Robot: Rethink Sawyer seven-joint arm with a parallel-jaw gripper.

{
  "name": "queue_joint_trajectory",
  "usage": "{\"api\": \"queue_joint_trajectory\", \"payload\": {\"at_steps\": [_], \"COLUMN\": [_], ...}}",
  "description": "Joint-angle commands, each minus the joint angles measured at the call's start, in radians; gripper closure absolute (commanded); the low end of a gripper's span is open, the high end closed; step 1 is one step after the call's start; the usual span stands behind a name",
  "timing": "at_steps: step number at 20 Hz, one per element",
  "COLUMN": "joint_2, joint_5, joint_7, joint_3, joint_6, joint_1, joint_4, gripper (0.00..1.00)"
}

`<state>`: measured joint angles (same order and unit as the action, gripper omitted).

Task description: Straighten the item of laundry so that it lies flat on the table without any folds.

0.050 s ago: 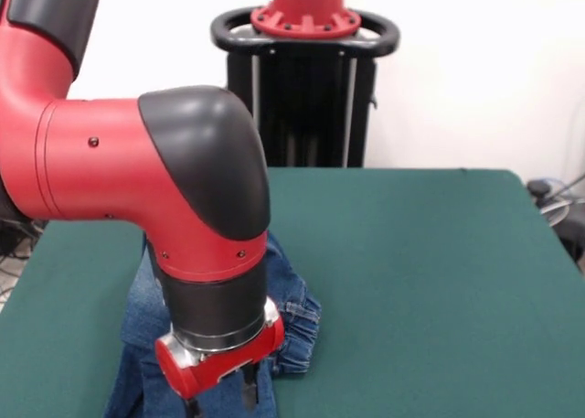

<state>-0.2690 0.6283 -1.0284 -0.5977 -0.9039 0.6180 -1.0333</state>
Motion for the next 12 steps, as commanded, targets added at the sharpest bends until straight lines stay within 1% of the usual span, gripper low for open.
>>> {"api": "queue_joint_trajectory", "payload": {"at_steps": [1, 4, 6, 8, 12], "joint_2": [0.036, 0.05, 0.076, 0.105, 0.168], "joint_5": [0.019, 0.003, 0.0, -0.002, 0.013], "joint_7": [0.111, 0.124, 0.137, 0.147, 0.158], "joint_3": [0.039, 0.026, 0.019, 0.01, 0.0], "joint_6": [-0.117, -0.135, -0.148, -0.168, -0.212], "joint_1": [-0.022, -0.019, -0.021, -0.028, -0.058], "joint_4": [0.04, 0.047, 0.074, 0.113, 0.225], "gripper": [0.0, 0.0, 0.0, 0.0, 0.0]}}
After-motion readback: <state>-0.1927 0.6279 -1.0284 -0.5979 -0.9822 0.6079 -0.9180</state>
